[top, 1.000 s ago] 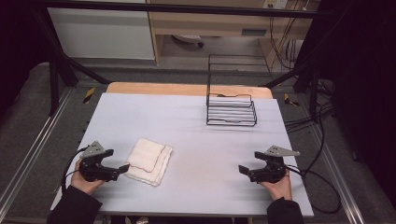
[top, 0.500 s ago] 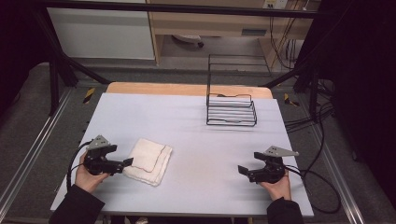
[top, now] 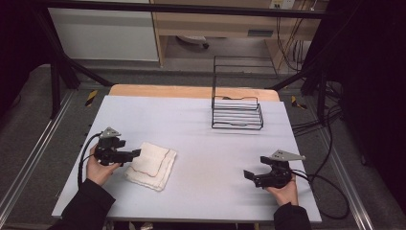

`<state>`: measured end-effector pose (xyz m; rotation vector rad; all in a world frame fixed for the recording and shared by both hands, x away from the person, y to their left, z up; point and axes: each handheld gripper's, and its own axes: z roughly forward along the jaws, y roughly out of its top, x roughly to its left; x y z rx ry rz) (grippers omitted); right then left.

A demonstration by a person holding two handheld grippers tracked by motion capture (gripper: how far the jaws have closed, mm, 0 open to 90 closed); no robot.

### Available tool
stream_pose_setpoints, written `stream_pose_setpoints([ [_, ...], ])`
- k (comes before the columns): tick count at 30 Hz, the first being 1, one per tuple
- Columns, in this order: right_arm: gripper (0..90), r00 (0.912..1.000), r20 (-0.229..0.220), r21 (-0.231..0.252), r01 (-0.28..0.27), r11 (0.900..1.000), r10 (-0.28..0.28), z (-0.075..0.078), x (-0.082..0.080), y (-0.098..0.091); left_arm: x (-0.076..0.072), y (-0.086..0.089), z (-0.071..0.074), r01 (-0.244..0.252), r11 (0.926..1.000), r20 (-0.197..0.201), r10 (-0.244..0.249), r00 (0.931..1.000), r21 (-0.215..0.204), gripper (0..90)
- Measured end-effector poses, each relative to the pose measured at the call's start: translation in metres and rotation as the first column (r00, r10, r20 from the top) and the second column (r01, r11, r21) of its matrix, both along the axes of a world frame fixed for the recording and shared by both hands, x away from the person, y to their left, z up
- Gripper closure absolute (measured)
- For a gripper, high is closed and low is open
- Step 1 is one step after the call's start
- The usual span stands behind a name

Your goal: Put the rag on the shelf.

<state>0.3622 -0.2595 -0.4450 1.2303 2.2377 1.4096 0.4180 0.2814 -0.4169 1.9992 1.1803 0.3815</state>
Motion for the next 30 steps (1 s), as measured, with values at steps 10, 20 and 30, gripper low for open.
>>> stream_pose_setpoints([
  [10,0.5,1.0000,-0.004,-0.008,-0.001,1.0000,0.001,-0.001,0.001,0.001,0.024,-0.017,-0.013,-0.022,0.9996,-0.032,0.023,0.9992,0.019,37.2],
  [20,0.5,0.9998,-0.011,-0.019,-0.018,0.9997,0.018,0.002,0.002,0.014,0.033,-0.023,-0.025,-0.018,0.9997,-0.070,0.019,0.9973,0.017,56.2],
  [30,0.5,0.9988,-0.014,-0.036,-0.048,0.9982,0.048,0.010,0.008,0.054,0.034,-0.025,-0.028,-0.007,1.0000,-0.073,0.007,0.9973,0.000,70.4],
])
